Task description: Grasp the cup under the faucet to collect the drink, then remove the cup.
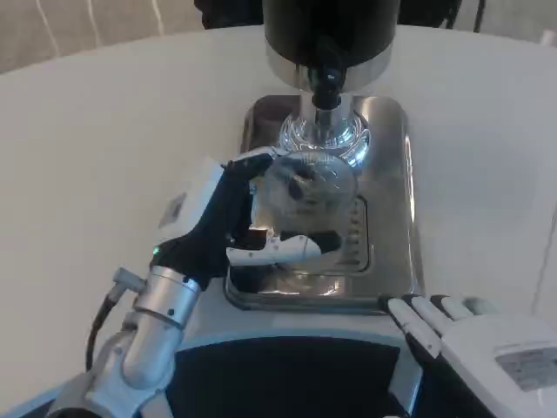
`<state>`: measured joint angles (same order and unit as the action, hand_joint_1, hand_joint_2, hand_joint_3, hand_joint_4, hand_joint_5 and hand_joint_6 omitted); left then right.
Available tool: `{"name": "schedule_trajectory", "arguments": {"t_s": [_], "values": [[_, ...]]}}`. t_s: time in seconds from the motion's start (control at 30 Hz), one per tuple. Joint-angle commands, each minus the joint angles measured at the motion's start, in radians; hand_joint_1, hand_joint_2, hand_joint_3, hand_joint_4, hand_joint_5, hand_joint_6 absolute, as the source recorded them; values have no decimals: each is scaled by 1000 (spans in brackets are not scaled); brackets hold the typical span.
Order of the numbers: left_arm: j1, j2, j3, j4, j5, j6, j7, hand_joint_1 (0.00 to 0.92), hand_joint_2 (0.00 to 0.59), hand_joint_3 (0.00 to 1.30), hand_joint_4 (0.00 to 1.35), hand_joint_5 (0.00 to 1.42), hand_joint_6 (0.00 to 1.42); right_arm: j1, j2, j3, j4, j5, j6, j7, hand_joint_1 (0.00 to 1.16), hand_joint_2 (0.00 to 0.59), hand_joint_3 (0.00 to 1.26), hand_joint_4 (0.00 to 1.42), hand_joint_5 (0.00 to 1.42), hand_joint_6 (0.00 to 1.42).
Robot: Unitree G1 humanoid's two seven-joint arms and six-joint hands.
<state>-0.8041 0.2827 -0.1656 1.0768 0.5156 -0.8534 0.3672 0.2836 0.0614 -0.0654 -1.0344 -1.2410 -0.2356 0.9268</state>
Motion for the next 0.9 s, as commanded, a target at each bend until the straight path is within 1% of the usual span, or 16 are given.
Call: {"name": "schedule_trajectory", "arguments": {"t_s": [0.03,0.13,0.23,0.3,0.43,0.5,0.57,0.6,0.63,0.67,0.7,0.77,0.8,0.83,0.9], "values": [[-62,-35,-30,56,9,38,33,660,0,928,1125,1417,1424,15,16,-39,-13,47,-32,6,168,504,0,0,0,0],[-91,-49,-49,88,18,78,50,661,0,928,1125,1416,1424,17,21,-68,-13,77,-51,11,168,504,0,0,0,0],[-107,-53,-67,101,23,114,72,659,0,928,1114,1416,1424,16,24,-94,-13,100,-60,20,168,504,0,0,0,0],[-116,-54,-71,111,18,143,75,638,0,914,1079,1366,1424,14,25,-107,-13,113,-66,26,168,502,0,0,0,0],[-121,-47,-73,120,8,162,71,583,0,756,881,1206,1416,17,28,-119,-13,126,-72,34,166,498,0,0,0,0],[-121,-40,-75,123,6,163,61,539,0,687,766,1110,1397,17,31,-117,-13,126,-72,36,166,497,0,0,0,0],[-122,-33,-76,126,4,162,52,470,5,620,656,1008,1348,16,36,-108,-13,120,-69,39,165,496,0,0,0,0],[-122,-29,-76,127,2,162,46,372,38,569,571,940,1282,14,39,-100,-13,115,-67,41,165,496,0,0,0,0],[-122,-21,-75,130,-2,158,37,309,50,524,498,863,1243,10,43,-89,-13,108,-64,43,165,496,0,0,0,0],[-123,-12,-74,133,-5,153,22,260,48,449,384,731,1142,7,47,-78,-13,100,-60,45,163,496,0,0,0,0],[-125,-4,-75,135,-7,150,9,224,45,386,294,624,1003,5,49,-70,-13,95,-56,45,162,497,0,0,0,0],[-128,6,-81,136,-2,150,-1,179,34,299,152,412,684,3,48,-60,-13,87,-51,45,160,497,0,0,0,0],[-128,10,-84,135,0,149,-1,166,35,273,108,338,588,3,46,-57,-13,85,-49,44,160,497,0,0,0,0],[-129,13,-87,134,3,147,2,160,34,266,86,303,548,4,45,-54,-13,82,-47,43,160,497,0,0,0,0],[-130,20,-95,132,8,140,3,157,34,252,70,288,522,5,43,-50,-13,79,-44,39,160,496,0,0,0,0]]}}
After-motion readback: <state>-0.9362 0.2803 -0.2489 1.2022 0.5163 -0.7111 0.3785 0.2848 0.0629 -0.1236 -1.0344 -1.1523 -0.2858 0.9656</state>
